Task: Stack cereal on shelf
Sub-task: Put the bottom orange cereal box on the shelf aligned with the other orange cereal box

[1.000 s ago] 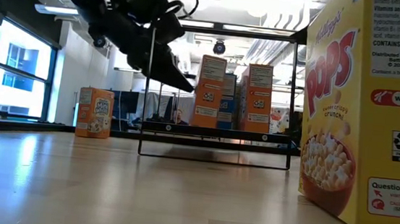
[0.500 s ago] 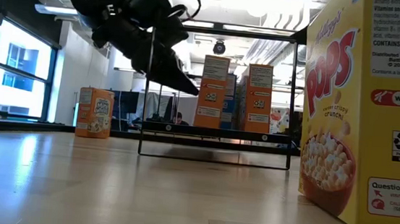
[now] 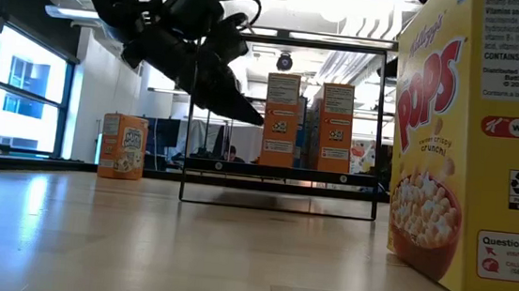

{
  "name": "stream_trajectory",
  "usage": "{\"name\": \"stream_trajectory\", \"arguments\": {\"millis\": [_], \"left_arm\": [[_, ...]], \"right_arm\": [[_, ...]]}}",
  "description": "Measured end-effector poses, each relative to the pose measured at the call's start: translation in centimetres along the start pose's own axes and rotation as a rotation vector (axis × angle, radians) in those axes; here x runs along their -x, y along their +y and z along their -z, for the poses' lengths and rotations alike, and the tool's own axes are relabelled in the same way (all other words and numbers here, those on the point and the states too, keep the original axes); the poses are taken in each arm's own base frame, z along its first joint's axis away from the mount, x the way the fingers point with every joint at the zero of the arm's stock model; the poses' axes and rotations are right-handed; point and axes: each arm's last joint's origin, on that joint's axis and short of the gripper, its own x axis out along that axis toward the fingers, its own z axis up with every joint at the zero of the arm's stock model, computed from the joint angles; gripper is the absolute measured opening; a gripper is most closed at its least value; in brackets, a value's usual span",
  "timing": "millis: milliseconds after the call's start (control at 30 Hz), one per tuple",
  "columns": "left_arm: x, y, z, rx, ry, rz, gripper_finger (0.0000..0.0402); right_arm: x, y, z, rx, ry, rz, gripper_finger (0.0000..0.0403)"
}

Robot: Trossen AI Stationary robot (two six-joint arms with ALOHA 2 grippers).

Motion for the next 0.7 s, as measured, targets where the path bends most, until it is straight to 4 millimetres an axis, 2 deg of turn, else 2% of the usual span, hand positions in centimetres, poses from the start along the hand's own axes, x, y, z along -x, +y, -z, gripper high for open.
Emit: {"name": "stream_trajectory", "arguments": {"millis": [200, 400, 700], "left_arm": [[-0.3, -0.1, 0.1, -0.019, -0.011, 0.004, 0.0000], [0.4, 0.4, -0.7, -0.027, -0.060, -0.018, 0.0000], [3.9, 1.9, -2.8, -0.021, -0.126, -0.085, 0.0000]], "right_arm": [[0.0, -0.1, 0.1, 0.000, 0.007, 0.018, 0.0000], [0.0, -0.1, 0.1, -0.001, 0.006, 0.018, 0.0000], [0.0, 0.0, -0.3, -0.008, -0.025, 0.016, 0.0000]]}}
